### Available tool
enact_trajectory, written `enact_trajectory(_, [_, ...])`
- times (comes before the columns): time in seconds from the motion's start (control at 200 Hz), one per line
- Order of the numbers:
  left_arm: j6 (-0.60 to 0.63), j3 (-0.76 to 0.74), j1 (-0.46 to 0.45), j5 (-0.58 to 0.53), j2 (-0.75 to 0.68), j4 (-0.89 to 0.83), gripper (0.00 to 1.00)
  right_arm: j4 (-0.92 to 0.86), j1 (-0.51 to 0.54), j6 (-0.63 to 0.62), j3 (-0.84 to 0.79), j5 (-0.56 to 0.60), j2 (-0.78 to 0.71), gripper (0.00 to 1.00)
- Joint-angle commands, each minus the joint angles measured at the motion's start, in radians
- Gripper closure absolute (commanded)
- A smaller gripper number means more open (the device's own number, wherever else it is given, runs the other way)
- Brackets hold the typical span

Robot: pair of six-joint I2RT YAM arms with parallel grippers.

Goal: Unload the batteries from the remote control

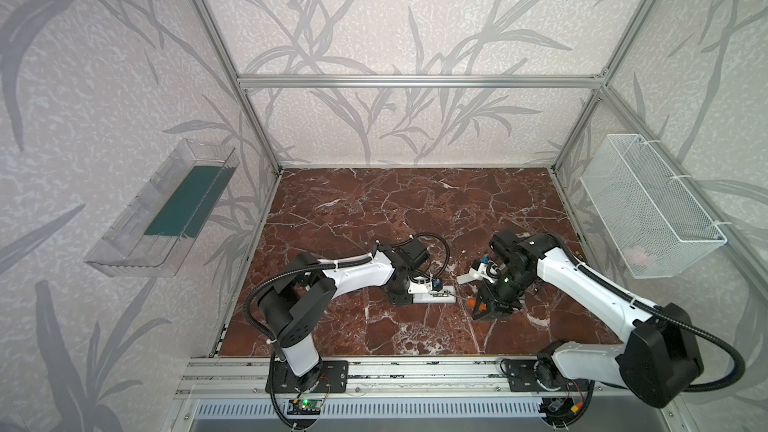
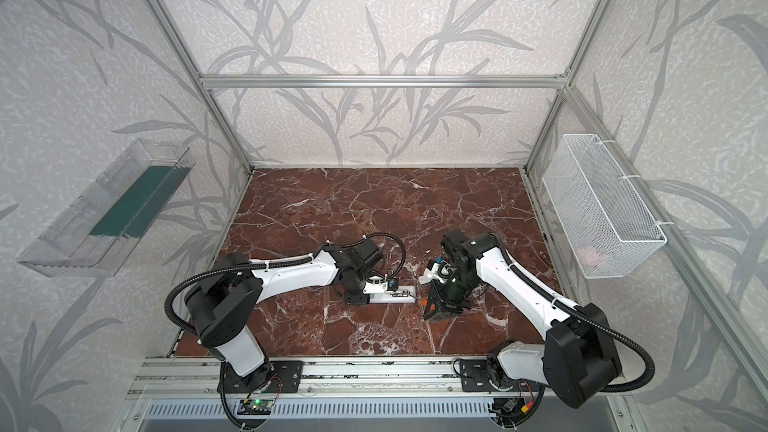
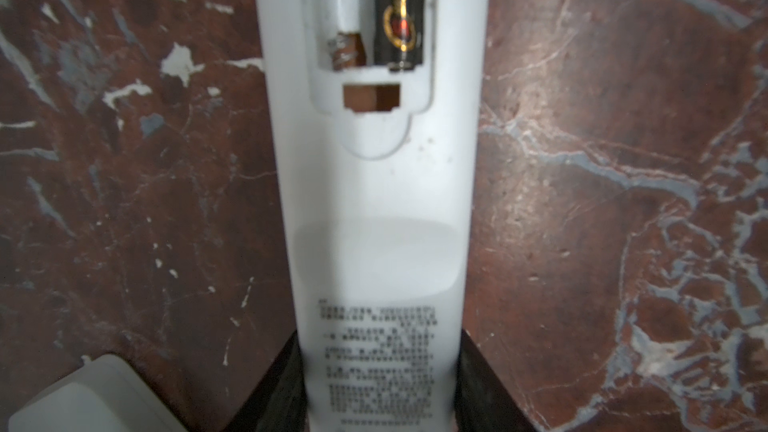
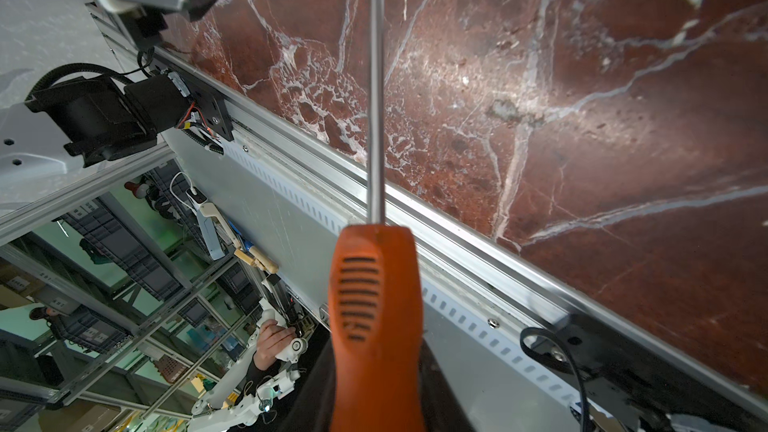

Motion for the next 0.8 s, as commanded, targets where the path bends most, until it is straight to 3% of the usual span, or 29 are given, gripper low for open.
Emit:
enact_trajectory(0.0, [0.033,-0.02,0.0,-0.012,-0.01,-0.058,0.76,0.008,0.003,-0.007,-0.007,-0.012,0.027,1.0])
enact_trajectory(0.495, [0.032,-0.022,-0.01,-0.034,-0.02,-0.045,0.77,0.03,0.004,-0.014,-0.031,0.0,0.107,1.0])
enact_trajectory(0.795, [0.035,-0.043,-0.027,-0.141,-0.047,0.009,0.79,-0.042,0.006,-0.012,-0.031,-0.031,0.063,1.0])
